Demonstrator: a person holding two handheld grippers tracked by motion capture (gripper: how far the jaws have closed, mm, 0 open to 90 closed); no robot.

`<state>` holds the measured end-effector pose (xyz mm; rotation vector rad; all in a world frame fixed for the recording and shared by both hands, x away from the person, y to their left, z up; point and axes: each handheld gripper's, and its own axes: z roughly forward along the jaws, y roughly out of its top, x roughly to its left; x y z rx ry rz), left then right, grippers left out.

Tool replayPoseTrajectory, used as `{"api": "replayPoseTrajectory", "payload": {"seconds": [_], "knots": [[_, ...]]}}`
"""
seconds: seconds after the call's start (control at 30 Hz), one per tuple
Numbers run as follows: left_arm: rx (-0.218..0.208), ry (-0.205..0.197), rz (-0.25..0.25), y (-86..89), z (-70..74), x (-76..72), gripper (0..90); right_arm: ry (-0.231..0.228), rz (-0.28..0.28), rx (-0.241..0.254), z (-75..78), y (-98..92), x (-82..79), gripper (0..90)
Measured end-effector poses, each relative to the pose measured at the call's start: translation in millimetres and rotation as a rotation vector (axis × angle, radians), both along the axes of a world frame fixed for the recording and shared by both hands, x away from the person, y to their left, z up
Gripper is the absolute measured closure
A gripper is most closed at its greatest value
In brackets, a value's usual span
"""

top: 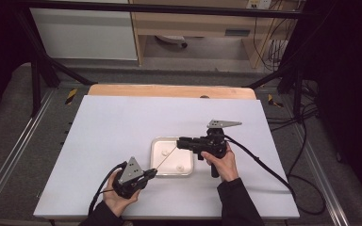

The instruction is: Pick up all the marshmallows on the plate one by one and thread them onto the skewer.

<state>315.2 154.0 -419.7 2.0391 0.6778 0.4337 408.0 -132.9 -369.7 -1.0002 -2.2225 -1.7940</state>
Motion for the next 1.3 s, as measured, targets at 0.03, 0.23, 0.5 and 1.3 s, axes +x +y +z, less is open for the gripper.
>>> {"api": "replayPoseTrajectory", "payload": {"seconds": [0.03, 0.23, 0.5, 1.3], "knots": [[0.001, 0.0, -0.001, 0.0, -0.3, 0.1, 88.6, 0.004, 0.003, 0.002, -0.3, 0.3, -0.1, 73.6], [0.01, -0.001, -0.011, -1.0, -1.9, -0.2, 88.7, 0.013, 0.014, 0.003, -4.3, 3.7, -1.5, 75.0], [0.031, -0.005, -0.022, -2.2, -2.9, -0.6, 88.8, 0.009, 0.019, -0.006, -9.4, 7.7, -4.0, 75.9], [0.08, 0.005, -0.013, -5.4, -2.7, -1.9, 89.1, 0.012, 0.061, 0.001, -19.2, 16.9, -17.0, 79.3]]}}
